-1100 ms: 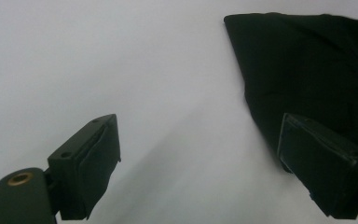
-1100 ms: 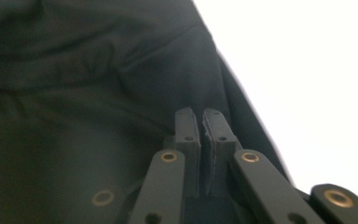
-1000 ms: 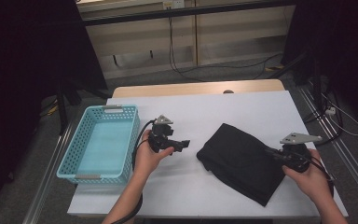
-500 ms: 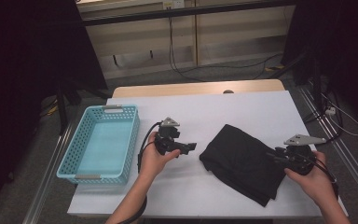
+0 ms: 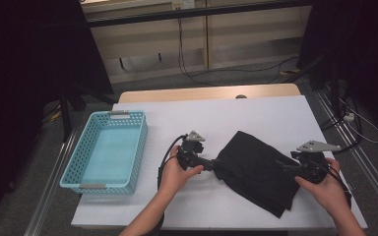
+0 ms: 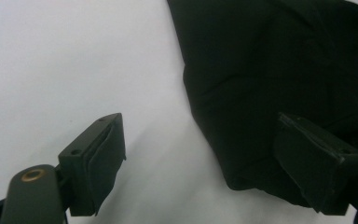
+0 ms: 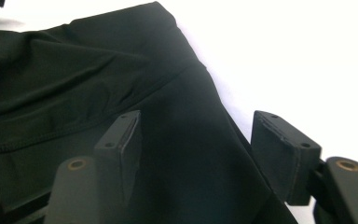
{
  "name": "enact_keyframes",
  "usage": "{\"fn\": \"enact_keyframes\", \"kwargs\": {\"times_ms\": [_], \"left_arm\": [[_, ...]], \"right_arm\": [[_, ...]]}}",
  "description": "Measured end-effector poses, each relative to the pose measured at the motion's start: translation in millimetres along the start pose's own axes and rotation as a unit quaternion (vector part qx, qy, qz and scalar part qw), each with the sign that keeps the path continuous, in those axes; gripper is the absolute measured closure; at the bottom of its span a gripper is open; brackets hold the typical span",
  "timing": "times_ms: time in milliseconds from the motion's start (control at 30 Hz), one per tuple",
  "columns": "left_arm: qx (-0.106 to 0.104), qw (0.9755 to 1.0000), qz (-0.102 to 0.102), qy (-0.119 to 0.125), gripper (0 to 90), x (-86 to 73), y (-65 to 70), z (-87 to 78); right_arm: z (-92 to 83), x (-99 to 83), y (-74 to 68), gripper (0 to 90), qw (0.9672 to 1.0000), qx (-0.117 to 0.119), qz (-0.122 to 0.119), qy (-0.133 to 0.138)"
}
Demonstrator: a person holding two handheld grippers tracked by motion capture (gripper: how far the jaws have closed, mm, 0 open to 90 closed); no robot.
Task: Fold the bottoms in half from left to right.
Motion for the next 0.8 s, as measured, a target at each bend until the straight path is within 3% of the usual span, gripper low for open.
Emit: {"fn": "enact_keyframes", "kwargs": {"times_ms": [33,67,167,233,300,433,533,600,633,800], "left_arm": [[0.009,1.0,0.002,-0.002,17.7,-1.4,1.7,1.3],[-0.001,1.0,0.004,-0.004,17.9,-2.9,3.2,2.5],[-0.001,0.9998,0.017,-0.014,21.1,-7.2,6.0,5.3],[-0.002,0.9997,0.015,-0.017,25.1,-9.1,6.4,6.2],[-0.014,0.9997,0.005,-0.018,33.4,-11.3,8.2,6.9],[-0.02,0.9994,0.006,-0.029,44.6,-11.6,12.7,5.4],[-0.012,0.9993,0.017,-0.03,51.4,-12.4,16.4,6.4],[-0.025,0.9992,0.008,-0.03,59.4,-13.0,19.2,6.4],[-0.031,0.9991,0.001,-0.028,68.1,-13.9,20.4,6.7],[-0.044,0.9984,-0.022,-0.03,77.9,-13.9,17.5,4.6]], "right_arm": [[0.5,0.2,-0.6,30.6,1.0,-0.001,0.0,0.0],[1.0,0.4,-1.0,29.3,1.0,-0.003,-0.001,-0.001],[2.3,-0.1,-1.4,27.0,1.0,-0.008,0.0,-0.001],[2.4,-0.4,-1.2,25.1,1.0,-0.009,0.003,0.0],[2.0,-0.5,-1.3,24.6,0.9999,-0.01,0.003,0.001],[2.2,0.3,-2.0,24.0,1.0,-0.009,0.003,0.002],[3.0,0.4,-2.2,23.9,1.0,-0.007,0.005,0.003],[3.3,0.2,-2.2,23.6,1.0,-0.007,0.006,0.003],[3.5,0.2,-2.3,23.5,1.0,-0.006,0.006,0.003],[4.5,0.8,-2.6,23.1,1.0,-0.002,0.008,0.002]]}}
Point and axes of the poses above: each handheld gripper's, and its own axes: z roughly forward along the jaws, x roughly out of its top, y roughly to its right, the point moved 4 cm from there along z, roughly forward along the jaws, and after that the axes turned 2 degrees about z, right-handed, at the moved point
